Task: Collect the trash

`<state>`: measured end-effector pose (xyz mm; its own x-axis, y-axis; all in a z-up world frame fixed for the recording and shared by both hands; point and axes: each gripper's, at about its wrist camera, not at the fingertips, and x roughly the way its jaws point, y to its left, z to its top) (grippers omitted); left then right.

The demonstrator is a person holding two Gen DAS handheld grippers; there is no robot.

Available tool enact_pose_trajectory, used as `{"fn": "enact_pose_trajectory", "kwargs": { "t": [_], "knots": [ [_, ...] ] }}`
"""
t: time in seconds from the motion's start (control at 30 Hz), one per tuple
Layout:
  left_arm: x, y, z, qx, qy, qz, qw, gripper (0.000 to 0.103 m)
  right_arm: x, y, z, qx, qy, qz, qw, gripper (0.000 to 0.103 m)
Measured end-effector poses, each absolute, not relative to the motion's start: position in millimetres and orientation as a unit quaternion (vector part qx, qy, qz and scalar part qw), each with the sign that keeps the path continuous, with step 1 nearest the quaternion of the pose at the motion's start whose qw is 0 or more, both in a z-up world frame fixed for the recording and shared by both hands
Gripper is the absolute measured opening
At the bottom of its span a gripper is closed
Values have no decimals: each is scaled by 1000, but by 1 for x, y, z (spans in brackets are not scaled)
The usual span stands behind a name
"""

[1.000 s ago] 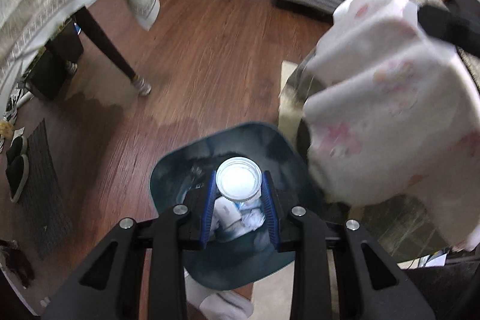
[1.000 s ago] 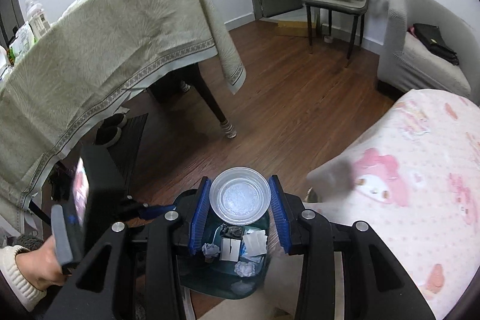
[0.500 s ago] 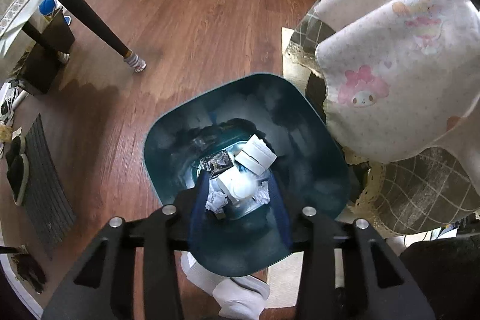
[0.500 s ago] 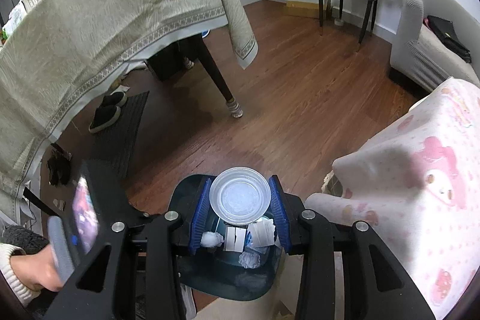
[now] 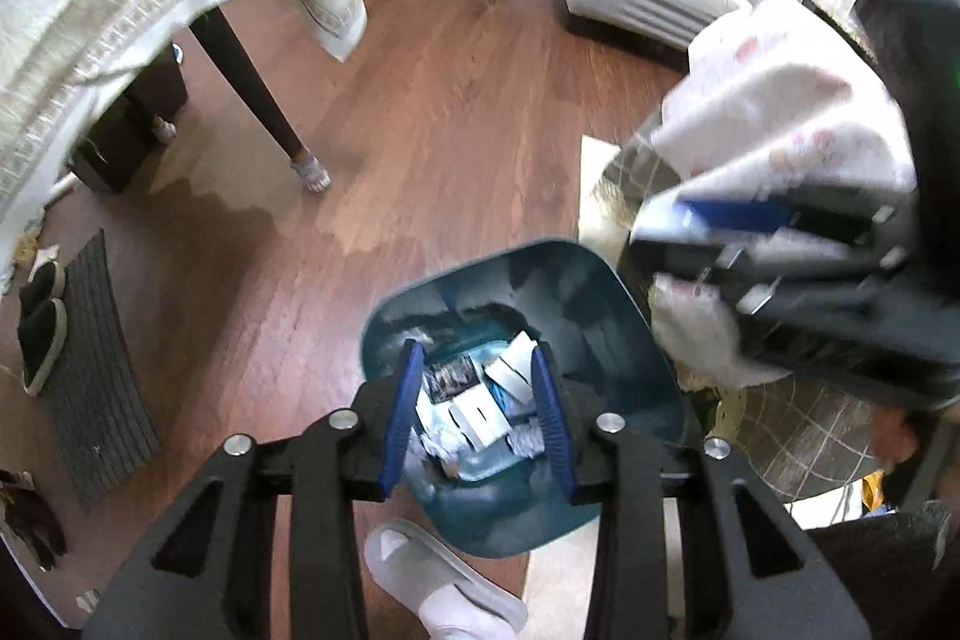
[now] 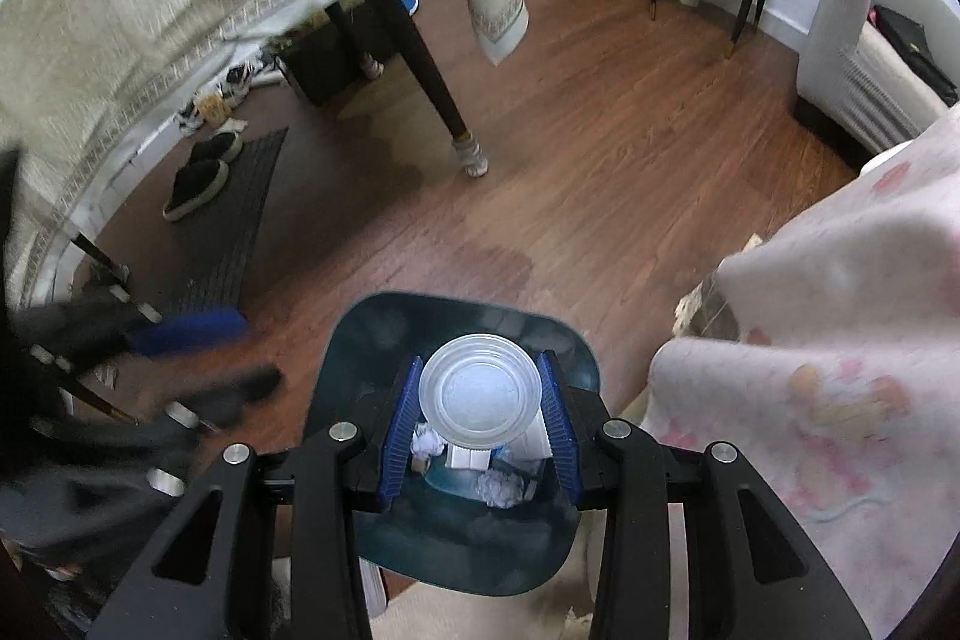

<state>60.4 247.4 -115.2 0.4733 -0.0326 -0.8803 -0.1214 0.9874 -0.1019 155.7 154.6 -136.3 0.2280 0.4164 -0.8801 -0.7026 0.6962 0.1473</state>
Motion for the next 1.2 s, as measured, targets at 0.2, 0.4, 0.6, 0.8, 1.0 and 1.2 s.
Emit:
{"fn": "enact_pose_trajectory", "kwargs": {
  "t": [0.2,0.4,0.6,0.8,1.0,1.2],
  "knots": [
    [59,251,-92,-77,486,31,870,34,147,164,-169,-162,532,359,749,40],
    [60,244,-73,-75,465,24,882,33,138,171,-190,-187,547,356,734,40],
    [60,241,-59,-70,452,20,889,33,133,169,-199,-210,557,347,725,68],
    [58,235,-37,-70,427,15,902,34,128,163,-179,-202,538,355,737,68],
    [53,228,-16,-67,407,19,911,35,122,155,-133,-182,498,372,762,66],
    [37,215,6,-42,376,37,925,43,113,129,-71,-157,441,367,804,66]
  ]
}}
